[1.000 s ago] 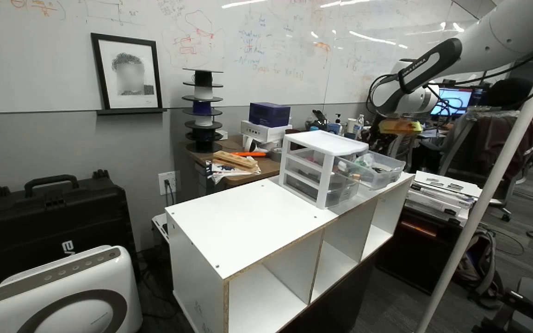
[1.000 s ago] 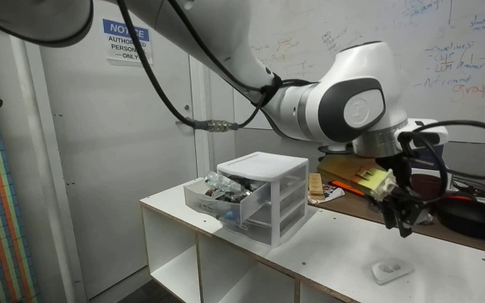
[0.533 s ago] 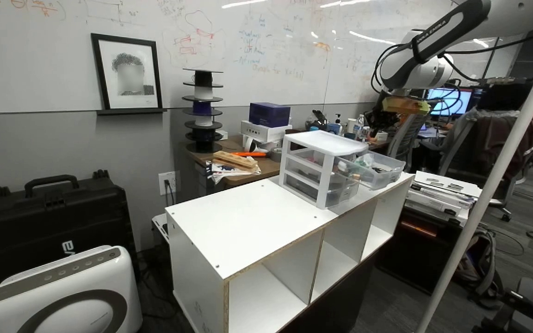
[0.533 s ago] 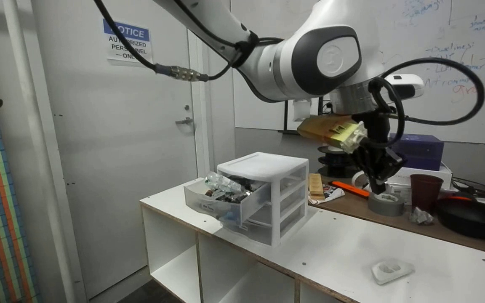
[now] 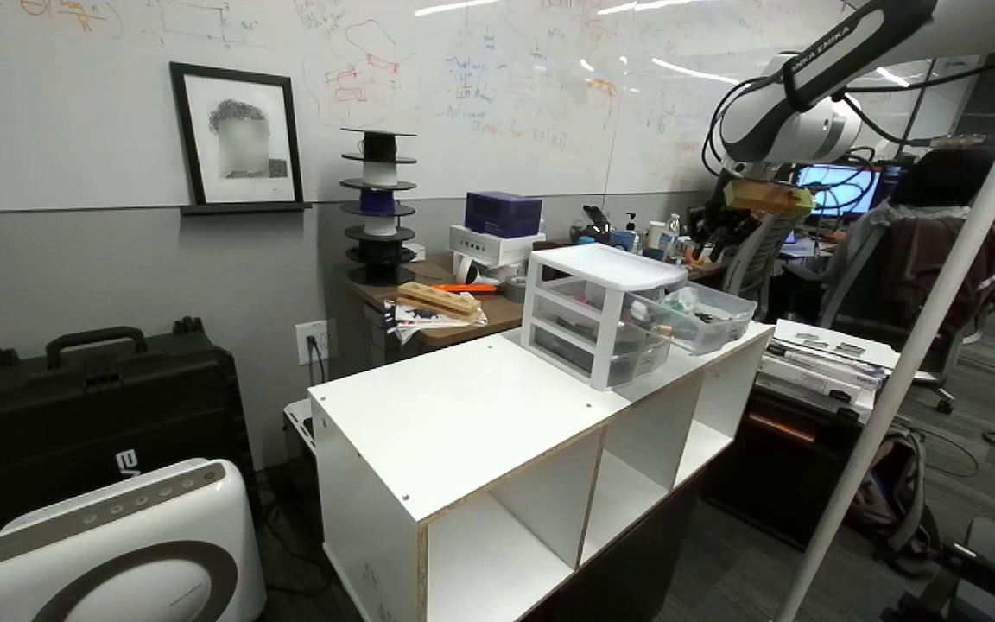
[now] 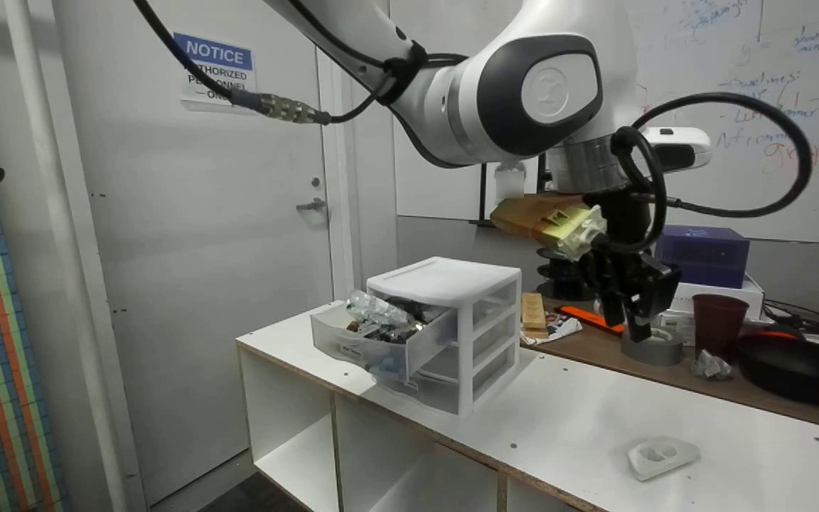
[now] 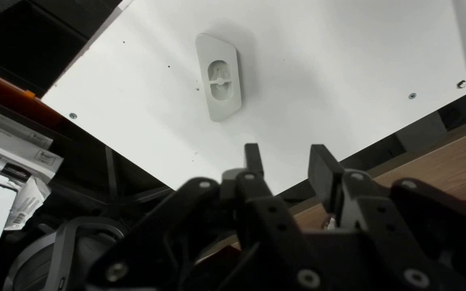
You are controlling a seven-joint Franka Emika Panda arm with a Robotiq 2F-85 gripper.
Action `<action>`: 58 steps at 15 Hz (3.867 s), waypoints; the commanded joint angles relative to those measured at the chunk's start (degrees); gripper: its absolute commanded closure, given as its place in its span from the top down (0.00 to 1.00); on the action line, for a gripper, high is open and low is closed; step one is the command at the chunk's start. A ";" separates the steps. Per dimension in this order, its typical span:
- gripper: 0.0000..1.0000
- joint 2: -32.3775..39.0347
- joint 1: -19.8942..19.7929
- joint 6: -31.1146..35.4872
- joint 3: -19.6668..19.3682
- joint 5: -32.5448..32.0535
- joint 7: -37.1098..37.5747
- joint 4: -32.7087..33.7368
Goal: Put the objects in the top drawer of the cabinet and close it
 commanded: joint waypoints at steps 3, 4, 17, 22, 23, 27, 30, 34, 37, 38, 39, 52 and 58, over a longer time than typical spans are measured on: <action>0.86 5.41 -2.45 -2.93 1.58 4.37 -1.05 5.25; 0.92 6.87 -2.35 -3.75 1.17 4.07 -0.33 6.46; 1.00 21.42 -3.46 -16.14 -0.99 1.17 2.60 24.81; 1.00 24.72 -3.97 -17.09 -1.44 0.68 2.69 28.46; 1.00 25.53 -4.13 -16.77 -1.40 0.61 2.58 29.25; 1.00 28.16 -4.39 -16.40 -1.23 -0.21 1.97 31.48; 0.82 29.25 -4.44 -17.16 -1.30 -0.61 2.25 32.64; 0.49 29.55 -4.21 -16.85 -1.62 -0.14 2.59 33.03; 0.27 29.30 -4.23 -16.65 -1.56 0.16 3.27 32.93; 0.20 28.95 -4.14 -16.31 -1.59 0.17 3.55 32.46; 0.15 28.87 -4.13 -16.27 -1.58 0.18 3.77 32.33; 0.15 13.45 0.45 -11.70 -1.89 1.12 15.54 21.05; 0.15 -2.98 3.55 -13.46 -1.61 -0.15 13.92 6.58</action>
